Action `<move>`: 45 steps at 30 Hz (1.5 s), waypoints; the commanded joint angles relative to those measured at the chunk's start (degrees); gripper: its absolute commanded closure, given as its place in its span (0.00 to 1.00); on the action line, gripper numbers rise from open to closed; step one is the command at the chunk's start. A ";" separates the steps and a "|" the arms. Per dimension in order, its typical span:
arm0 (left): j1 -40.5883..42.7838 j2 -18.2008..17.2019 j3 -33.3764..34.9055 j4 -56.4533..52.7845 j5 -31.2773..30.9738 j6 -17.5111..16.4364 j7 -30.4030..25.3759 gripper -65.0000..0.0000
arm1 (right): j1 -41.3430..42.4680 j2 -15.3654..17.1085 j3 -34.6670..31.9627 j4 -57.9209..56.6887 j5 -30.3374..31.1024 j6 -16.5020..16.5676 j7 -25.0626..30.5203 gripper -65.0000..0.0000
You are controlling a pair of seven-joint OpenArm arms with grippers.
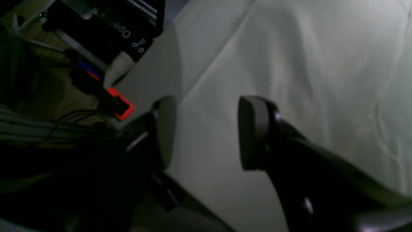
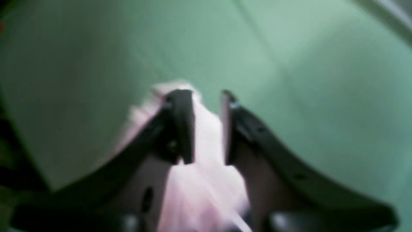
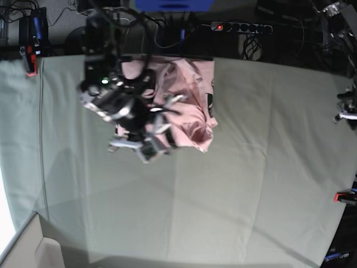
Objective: Layout the t-shirt on the table in an organized manner, then fold the t-shirt properly
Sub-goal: 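Lift and drag the folded layer with the right gripper to square it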
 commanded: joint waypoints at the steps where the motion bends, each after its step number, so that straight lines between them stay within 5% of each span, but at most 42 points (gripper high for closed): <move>1: -0.40 -0.98 -0.24 0.93 0.09 0.14 -1.42 0.53 | -0.03 -0.46 1.04 1.07 1.30 0.12 1.84 0.94; 8: -0.49 -1.24 -0.33 0.93 0.18 0.14 -1.59 0.53 | -4.17 1.81 2.89 -0.33 1.12 0.12 1.84 1.00; 23: -0.58 -2.12 -0.42 1.46 0.53 0.14 -1.33 0.53 | -6.54 10.60 -22.78 -6.49 1.12 0.12 1.84 1.00; 28: -0.40 -2.21 -0.51 1.46 0.53 0.14 -1.33 0.53 | -6.36 13.68 -24.63 -3.24 1.12 0.12 1.84 1.00; 36: -0.40 -2.12 -0.60 1.37 0.18 0.14 -1.33 0.53 | -6.45 11.39 -16.98 0.81 1.30 0.12 1.84 1.00; 45: -0.67 -1.94 -0.60 1.02 0.09 0.14 -1.33 0.53 | -1.09 9.72 -23.66 -12.29 1.30 0.12 2.37 1.00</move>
